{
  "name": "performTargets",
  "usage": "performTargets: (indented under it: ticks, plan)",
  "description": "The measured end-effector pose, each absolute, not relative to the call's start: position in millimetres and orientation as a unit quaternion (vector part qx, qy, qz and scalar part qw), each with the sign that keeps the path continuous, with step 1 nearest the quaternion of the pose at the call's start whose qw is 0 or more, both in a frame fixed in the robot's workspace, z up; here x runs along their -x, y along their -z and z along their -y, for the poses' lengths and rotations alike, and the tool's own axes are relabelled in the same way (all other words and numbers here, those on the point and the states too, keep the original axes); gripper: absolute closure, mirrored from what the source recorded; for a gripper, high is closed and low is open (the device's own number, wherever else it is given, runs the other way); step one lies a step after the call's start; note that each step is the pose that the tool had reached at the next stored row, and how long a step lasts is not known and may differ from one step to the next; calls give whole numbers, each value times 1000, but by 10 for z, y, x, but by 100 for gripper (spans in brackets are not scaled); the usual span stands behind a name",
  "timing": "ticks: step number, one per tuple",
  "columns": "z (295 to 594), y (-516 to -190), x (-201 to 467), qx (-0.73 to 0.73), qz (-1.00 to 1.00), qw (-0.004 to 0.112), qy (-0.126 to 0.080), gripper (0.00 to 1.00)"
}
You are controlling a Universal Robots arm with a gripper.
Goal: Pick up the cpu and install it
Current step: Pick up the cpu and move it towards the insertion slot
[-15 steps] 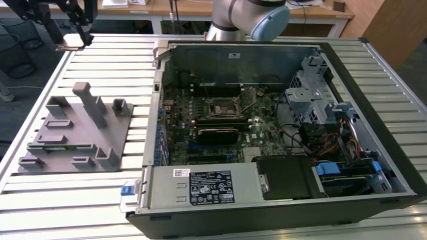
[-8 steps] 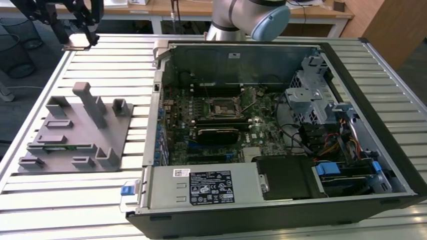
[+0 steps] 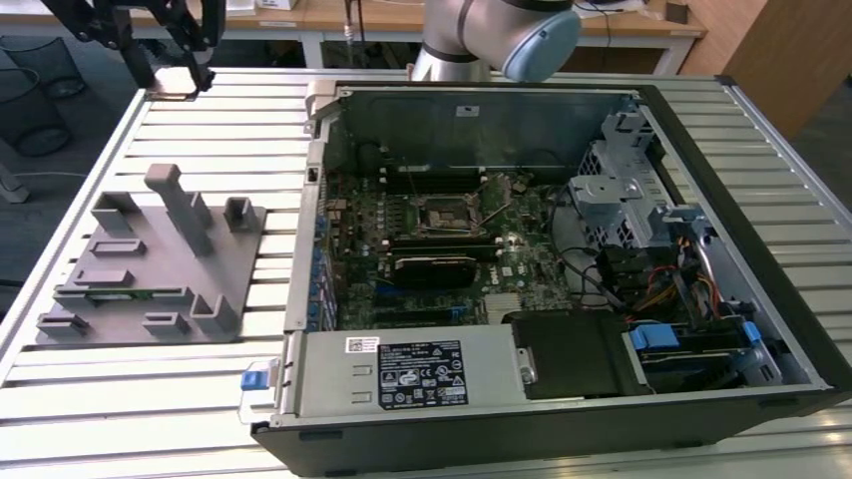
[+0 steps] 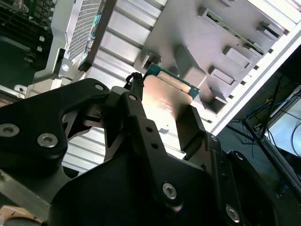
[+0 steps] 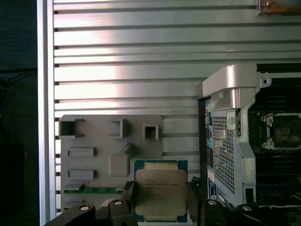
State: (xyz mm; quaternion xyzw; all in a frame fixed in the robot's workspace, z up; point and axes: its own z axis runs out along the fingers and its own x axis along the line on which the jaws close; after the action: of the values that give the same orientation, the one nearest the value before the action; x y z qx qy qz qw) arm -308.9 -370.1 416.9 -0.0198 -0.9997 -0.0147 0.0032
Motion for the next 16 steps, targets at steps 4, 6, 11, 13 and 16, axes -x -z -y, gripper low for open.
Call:
performTargets:
  ticks: [4, 6, 11, 13, 16]
  plan:
    - [3701, -4169, 3005, 20, 1000, 3, 15, 47]
    - [3701, -4169, 2970, 20, 1000, 3, 15, 47]
    - [3701, -4169, 2890, 20, 1000, 3, 15, 47]
    - [3701, -4169, 2859, 20, 1000, 3, 15, 47]
    - [3701, -4169, 2816, 20, 1000, 3, 15, 47]
